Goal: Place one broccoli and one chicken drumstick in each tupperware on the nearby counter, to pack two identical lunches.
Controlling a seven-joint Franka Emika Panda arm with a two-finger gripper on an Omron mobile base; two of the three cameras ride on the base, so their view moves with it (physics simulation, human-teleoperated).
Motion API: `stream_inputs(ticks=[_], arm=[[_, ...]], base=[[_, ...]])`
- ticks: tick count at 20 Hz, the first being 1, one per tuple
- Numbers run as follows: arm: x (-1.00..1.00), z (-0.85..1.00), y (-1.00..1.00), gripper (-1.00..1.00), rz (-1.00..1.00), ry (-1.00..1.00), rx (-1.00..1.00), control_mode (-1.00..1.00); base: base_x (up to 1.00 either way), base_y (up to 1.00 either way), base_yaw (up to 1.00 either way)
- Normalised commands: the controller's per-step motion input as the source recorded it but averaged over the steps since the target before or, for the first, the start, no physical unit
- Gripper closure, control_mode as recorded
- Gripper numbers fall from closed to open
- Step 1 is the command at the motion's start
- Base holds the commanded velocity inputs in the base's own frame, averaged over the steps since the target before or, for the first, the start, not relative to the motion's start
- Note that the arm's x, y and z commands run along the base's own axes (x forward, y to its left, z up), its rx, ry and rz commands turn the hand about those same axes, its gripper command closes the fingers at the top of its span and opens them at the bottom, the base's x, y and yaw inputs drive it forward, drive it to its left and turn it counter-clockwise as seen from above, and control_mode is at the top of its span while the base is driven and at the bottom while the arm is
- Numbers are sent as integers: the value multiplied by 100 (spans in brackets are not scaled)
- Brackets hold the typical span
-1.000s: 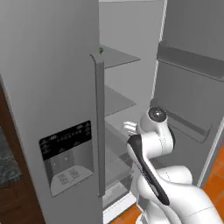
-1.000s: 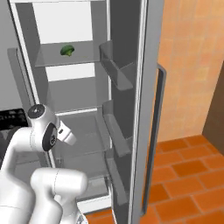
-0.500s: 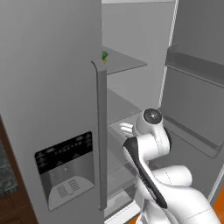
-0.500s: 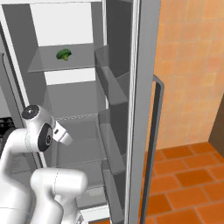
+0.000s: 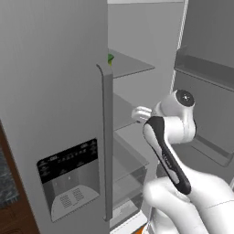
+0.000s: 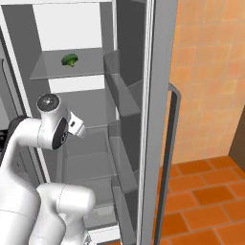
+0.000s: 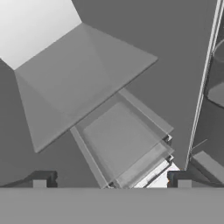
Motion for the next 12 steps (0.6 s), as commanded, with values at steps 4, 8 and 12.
stream_inputs(ticks=[4,8,12], arm=[[-4,100,7,-100,0,-34,-21,-100],[-18,100,5,-100,3,-33,-21,-100],[-41,100,-7,-100,15,-18,-17,-100]], base=[[0,0,0],[0,0,0],[0,0,0]])
